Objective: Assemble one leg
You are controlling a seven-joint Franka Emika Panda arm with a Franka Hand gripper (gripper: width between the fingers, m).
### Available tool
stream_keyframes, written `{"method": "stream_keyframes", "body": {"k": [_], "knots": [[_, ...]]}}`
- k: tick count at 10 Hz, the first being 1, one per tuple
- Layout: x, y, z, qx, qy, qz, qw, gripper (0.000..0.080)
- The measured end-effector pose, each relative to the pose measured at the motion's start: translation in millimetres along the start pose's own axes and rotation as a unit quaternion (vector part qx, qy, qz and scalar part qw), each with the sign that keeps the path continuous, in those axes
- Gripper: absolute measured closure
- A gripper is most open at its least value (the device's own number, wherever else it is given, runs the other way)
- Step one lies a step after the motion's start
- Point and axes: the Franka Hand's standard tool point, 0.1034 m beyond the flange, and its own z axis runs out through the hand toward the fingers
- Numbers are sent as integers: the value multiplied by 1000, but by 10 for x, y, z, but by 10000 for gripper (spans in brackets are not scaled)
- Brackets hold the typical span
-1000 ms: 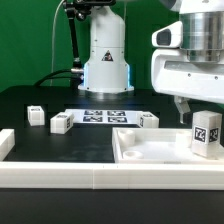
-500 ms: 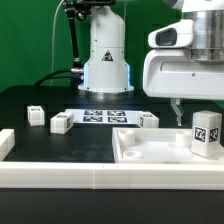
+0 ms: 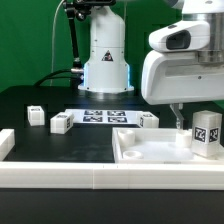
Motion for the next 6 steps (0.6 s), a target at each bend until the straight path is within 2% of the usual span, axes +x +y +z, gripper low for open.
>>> {"method": "stream_keyframes", "body": {"k": [5,6], "knots": [[40,13,-30,-10,4,-95,995,150],[37,15,-22,-10,4,-94,996,180]]}}
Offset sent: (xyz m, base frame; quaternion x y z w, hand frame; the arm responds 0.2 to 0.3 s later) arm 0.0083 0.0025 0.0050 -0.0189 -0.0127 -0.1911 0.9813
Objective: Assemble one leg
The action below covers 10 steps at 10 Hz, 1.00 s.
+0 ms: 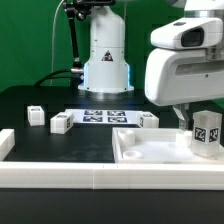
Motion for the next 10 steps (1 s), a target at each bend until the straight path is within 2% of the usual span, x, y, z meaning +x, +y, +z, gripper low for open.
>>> {"method": "stream_keyframes", "body": {"k": [1,2,3,4,5,7,9,10], "knots": [[0,1,0,0,0,0,1000,180],[0,2,0,0,0,0,1000,358],[0,3,0,0,0,2,1000,358],[-1,13,0,0,0,14,1000,510],[-2,14,1,0,0,15,1000,509],[-2,15,4,1,0,103,995,509],[-1,29,11,9,1,230,973,509],[-1,21,11,8,0,277,961,509]]}}
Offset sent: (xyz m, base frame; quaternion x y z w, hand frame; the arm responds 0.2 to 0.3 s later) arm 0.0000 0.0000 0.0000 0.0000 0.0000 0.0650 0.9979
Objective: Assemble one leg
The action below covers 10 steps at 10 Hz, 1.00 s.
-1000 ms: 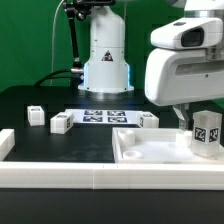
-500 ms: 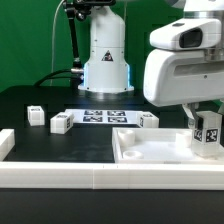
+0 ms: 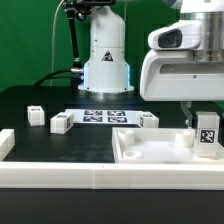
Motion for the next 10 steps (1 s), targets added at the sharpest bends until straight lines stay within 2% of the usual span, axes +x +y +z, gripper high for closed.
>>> {"method": "stream_keyframes", "body": {"k": [2,4,5,6,8,10], "knots": [[-27,-20,-6,-10,-2,179,984,509],[-46,-34,-6,-15,-1,328,944,509],[-56,-14,-2,-15,-7,359,933,509],[-45,10,3,-9,-11,382,924,509],[-59,-16,8,-6,-14,419,908,509],[-60,-18,8,-6,-14,394,919,267]]}}
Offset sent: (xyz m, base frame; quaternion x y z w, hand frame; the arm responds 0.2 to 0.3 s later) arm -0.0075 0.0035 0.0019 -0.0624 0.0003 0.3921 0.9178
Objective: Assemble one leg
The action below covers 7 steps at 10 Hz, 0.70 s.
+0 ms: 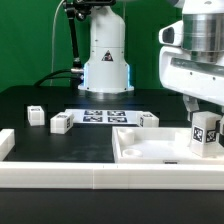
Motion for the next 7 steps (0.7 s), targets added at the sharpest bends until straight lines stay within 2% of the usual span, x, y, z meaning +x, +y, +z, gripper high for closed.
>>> {"method": "stream_keyframes", "body": {"k": [1,2,3,6,7], "knots": [[-6,0,2,0,0,-24,1000,267],[2,2,1,-1,1,-88,996,175],[7,5,2,-1,1,-147,989,157],[25,16,1,-14,12,-319,947,151],[51,24,-2,-15,12,-351,936,150]]}}
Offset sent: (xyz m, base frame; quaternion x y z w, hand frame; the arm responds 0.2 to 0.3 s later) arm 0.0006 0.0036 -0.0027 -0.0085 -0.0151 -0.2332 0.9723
